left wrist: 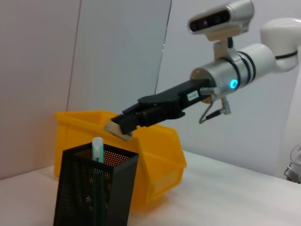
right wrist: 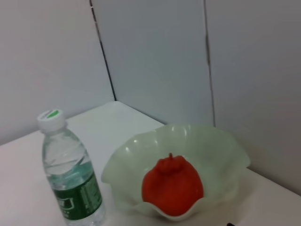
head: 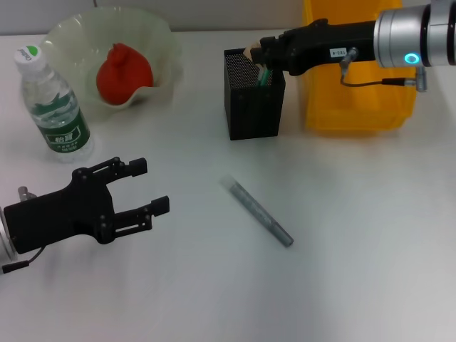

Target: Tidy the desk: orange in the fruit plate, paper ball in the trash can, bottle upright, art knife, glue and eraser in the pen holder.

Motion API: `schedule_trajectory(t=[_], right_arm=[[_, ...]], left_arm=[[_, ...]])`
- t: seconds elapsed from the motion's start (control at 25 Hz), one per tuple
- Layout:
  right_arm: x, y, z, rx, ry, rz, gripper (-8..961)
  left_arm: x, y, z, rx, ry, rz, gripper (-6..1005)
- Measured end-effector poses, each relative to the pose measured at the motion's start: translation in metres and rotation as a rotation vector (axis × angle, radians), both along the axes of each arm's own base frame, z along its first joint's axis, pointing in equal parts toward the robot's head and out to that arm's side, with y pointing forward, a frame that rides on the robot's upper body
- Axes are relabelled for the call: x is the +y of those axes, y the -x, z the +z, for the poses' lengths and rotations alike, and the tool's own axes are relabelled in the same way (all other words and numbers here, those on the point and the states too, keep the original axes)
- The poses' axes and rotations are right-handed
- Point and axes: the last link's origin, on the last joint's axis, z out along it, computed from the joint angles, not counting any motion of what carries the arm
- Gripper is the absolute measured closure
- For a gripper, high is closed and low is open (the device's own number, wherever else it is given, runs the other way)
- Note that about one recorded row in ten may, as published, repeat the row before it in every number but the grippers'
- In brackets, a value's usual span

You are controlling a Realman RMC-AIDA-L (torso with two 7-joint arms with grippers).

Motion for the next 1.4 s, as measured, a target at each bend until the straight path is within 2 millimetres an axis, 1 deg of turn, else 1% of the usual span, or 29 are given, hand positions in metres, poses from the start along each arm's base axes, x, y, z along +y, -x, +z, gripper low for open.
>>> schedule_trajectory(t=[0.32, 0.48, 0.6, 1.16, 1.28, 1.4], right_arm=[[0.011, 0.005, -0.006, -0.039, -0.054, -0.008, 718], [0.011, 0.007, -0.014, -0.058, -0.039, -0.005, 719], [0.011, 0.007, -0.016, -0.067, -0.036, -0.002, 709], [0.013, 0.007, -0.014, -0.069, -0.059, -0.011, 661], [0.013, 0.007, -0.013, -0.061, -0.065, -0.011, 457], [0.006, 0.005, -0.005, -0.029, -0.065, -0.002, 382]], left_arm=[[-0.002, 0.001, -0.001, 0.001, 0.006, 0.002, 198], [-0.002, 0.001, -0.002, 0.001, 0.007, 0.003, 198], [-0.002, 0.001, -0.002, 0.000, 0.008, 0.004, 198], [-0.003, 0.000, -0.003, -0.009, 0.014, 0.009, 198], [-0.003, 0.000, -0.003, -0.010, 0.015, 0.008, 198], [-0.003, -0.001, -0.004, -0.012, 0.016, 0.007, 198]])
